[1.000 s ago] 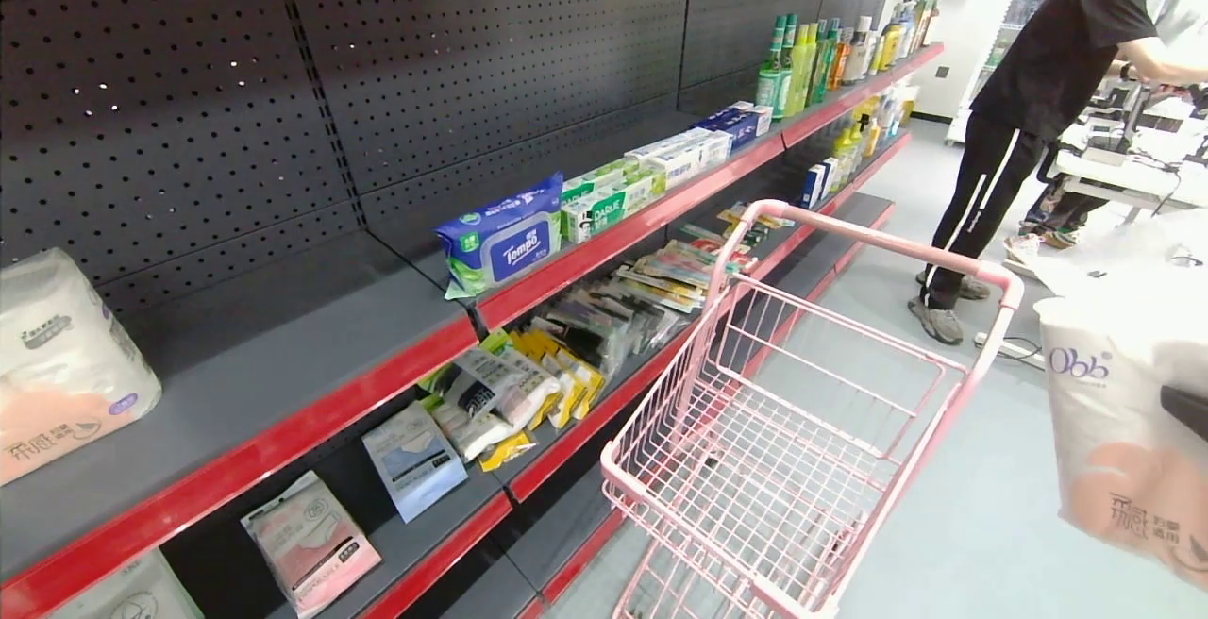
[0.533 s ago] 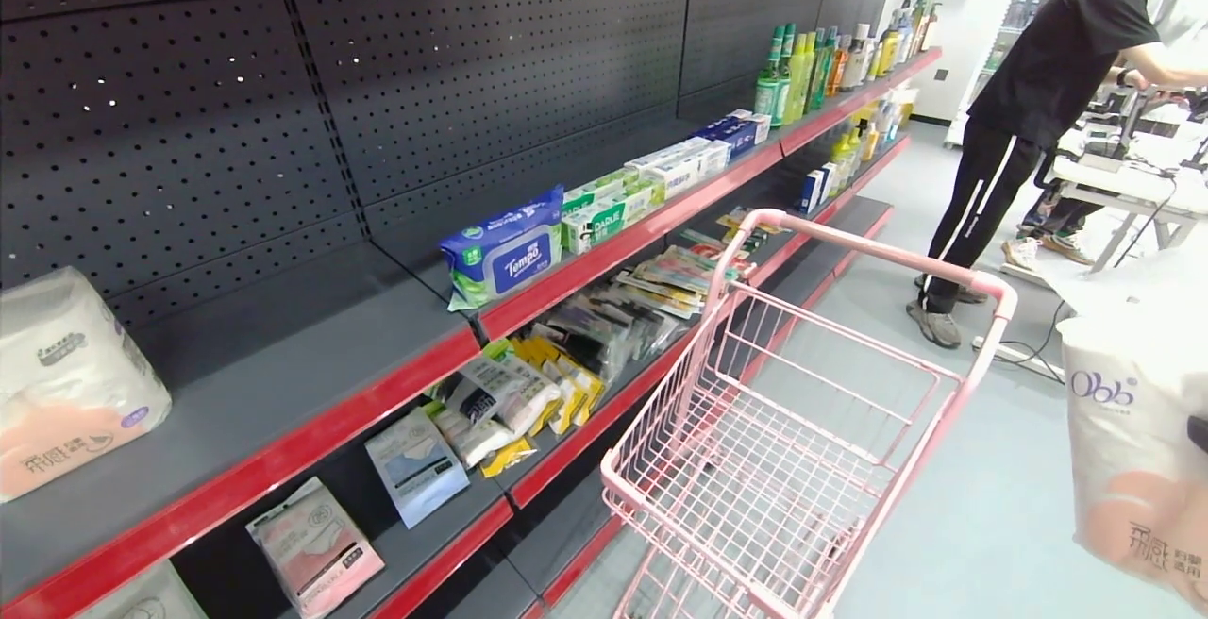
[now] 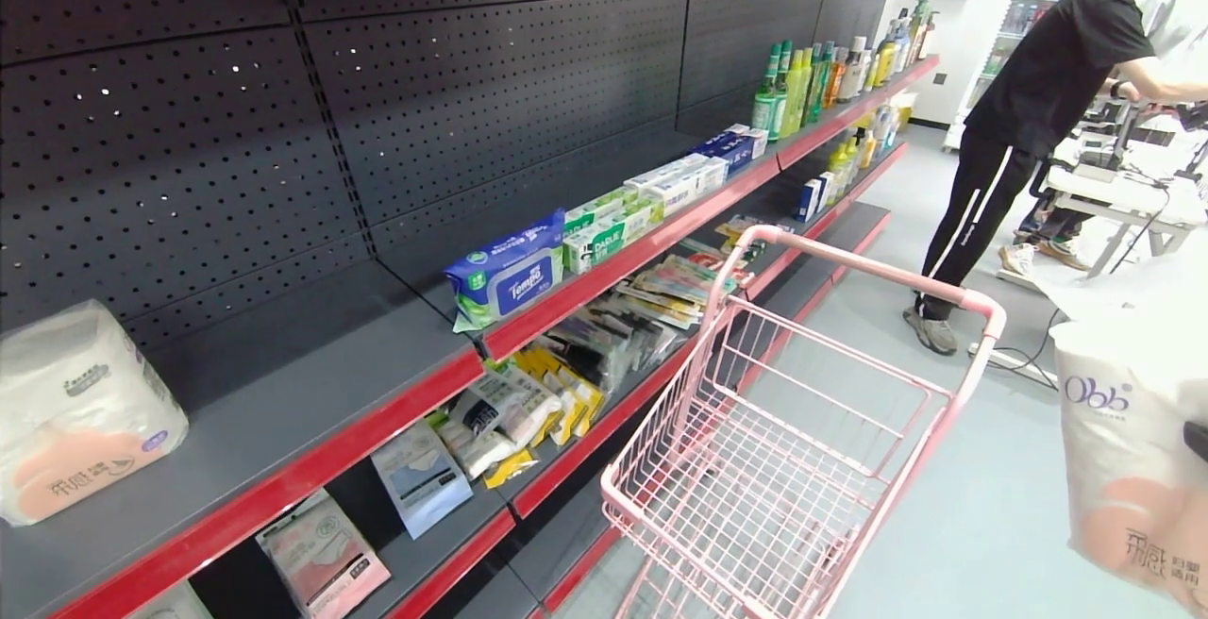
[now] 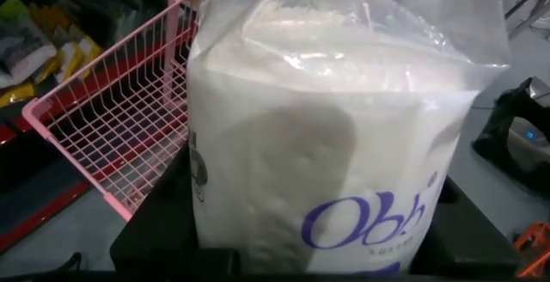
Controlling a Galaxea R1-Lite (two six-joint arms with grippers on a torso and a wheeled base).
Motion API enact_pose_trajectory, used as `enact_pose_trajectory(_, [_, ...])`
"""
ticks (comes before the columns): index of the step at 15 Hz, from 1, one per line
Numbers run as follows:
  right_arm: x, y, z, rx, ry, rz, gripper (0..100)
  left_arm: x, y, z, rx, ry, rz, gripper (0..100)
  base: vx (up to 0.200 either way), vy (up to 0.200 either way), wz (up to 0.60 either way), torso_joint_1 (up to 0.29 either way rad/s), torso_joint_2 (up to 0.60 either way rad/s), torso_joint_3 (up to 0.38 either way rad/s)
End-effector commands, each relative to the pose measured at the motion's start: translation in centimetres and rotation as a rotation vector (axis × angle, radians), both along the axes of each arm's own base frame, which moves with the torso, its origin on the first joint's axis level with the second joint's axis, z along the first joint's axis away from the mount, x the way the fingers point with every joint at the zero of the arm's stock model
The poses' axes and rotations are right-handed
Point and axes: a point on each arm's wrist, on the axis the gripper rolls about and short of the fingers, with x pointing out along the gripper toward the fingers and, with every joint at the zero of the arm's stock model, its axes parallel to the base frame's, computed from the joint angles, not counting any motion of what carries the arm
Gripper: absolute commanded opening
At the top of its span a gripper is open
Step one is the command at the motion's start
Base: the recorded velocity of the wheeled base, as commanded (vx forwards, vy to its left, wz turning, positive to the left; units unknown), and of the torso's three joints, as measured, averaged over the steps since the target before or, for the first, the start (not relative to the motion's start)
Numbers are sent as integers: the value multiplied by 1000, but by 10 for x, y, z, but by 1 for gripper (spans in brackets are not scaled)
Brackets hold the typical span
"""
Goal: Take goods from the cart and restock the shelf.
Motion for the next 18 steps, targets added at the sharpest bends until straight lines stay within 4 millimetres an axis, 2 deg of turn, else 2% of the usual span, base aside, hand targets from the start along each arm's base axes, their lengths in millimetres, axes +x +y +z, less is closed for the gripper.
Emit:
enact_pose_trajectory(1, [2,0,0,-2,8,0,0,0,0,0,0,1,1,100,0,0,0,154,-334,-183])
enact_pose_trajectory(18, [12,2,-4,-7,56,16,0,0,0,0,0,1,1,100,0,0,0,101,-211,-115])
